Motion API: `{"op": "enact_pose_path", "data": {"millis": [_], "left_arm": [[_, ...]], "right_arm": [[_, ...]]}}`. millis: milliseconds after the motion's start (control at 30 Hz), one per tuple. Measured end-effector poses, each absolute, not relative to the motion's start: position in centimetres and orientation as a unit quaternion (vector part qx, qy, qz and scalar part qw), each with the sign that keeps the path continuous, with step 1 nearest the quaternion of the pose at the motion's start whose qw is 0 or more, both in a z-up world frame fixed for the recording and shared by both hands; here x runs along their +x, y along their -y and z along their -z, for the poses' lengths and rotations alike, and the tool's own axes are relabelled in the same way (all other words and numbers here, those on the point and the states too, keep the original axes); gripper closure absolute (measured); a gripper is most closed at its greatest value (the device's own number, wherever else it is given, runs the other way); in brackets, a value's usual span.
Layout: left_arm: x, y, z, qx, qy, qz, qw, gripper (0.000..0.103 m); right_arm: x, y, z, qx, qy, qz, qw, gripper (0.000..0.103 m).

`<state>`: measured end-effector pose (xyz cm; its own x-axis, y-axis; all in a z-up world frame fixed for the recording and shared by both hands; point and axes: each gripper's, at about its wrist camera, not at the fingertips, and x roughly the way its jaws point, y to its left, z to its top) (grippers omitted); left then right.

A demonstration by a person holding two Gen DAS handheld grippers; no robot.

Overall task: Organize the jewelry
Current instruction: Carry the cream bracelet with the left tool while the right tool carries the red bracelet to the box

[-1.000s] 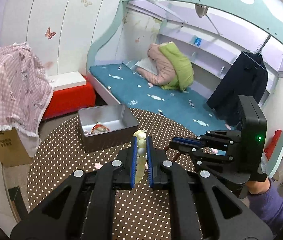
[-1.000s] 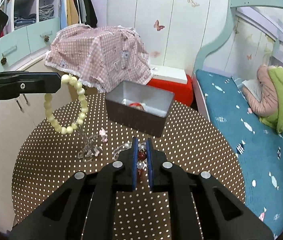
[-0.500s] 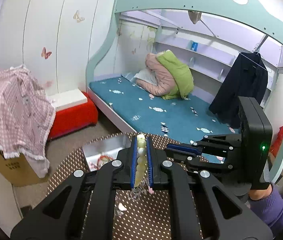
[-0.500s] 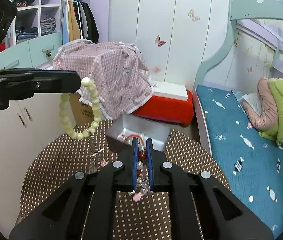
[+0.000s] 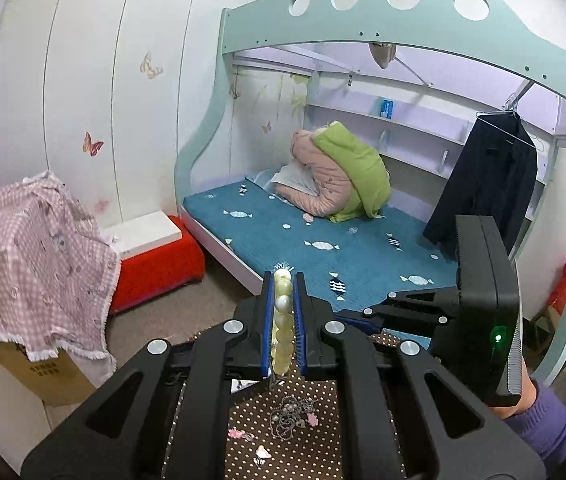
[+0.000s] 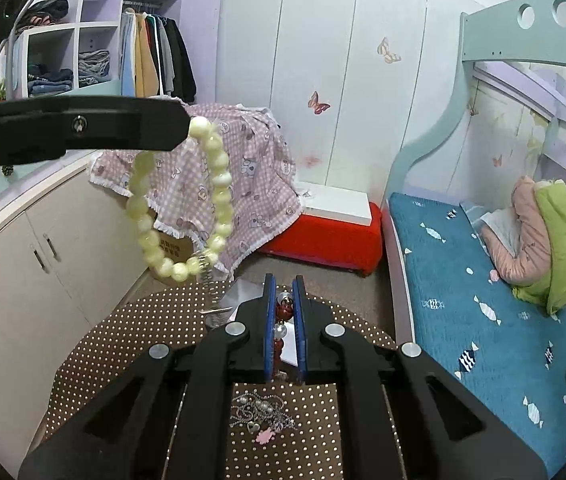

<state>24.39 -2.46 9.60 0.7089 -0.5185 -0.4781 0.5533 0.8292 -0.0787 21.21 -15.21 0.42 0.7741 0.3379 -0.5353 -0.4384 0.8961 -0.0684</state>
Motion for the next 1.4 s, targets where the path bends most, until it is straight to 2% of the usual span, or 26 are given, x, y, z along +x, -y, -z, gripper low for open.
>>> {"op": "enact_pose_path", "data": {"millis": [500, 700, 900, 1133, 1400], "left_arm": [[27.9, 2.8, -14.7, 0.036, -0.238, 0.290, 0.926, 0.094], [29.6, 2.2, -14.8, 0.032, -0.244, 0.284, 0.927, 0.094], [32.8, 1.7, -10.0, 0.013, -0.290, 0.278, 0.916, 0.094], [36.4, 2.1, -1.2, 0.000, -0.357, 0.270, 0.894, 0.094], [39.1, 2.2, 6.1, -0.004, -0.408, 0.260, 0.875, 0.093]], "right_arm": [[24.2, 14.5, -2.7, -0.091, -0.266, -0.204, 0.938, 0.096], [25.8, 14.6, -3.2, -0.079, -0.270, -0.204, 0.938, 0.096], [27.5, 14.5, -1.4, -0.069, -0.291, -0.200, 0.933, 0.096], [29.6, 13.9, 3.1, -0.066, -0.330, -0.200, 0.920, 0.096], [31.8, 13.2, 7.5, -0.060, -0.374, -0.198, 0.904, 0.096]]}}
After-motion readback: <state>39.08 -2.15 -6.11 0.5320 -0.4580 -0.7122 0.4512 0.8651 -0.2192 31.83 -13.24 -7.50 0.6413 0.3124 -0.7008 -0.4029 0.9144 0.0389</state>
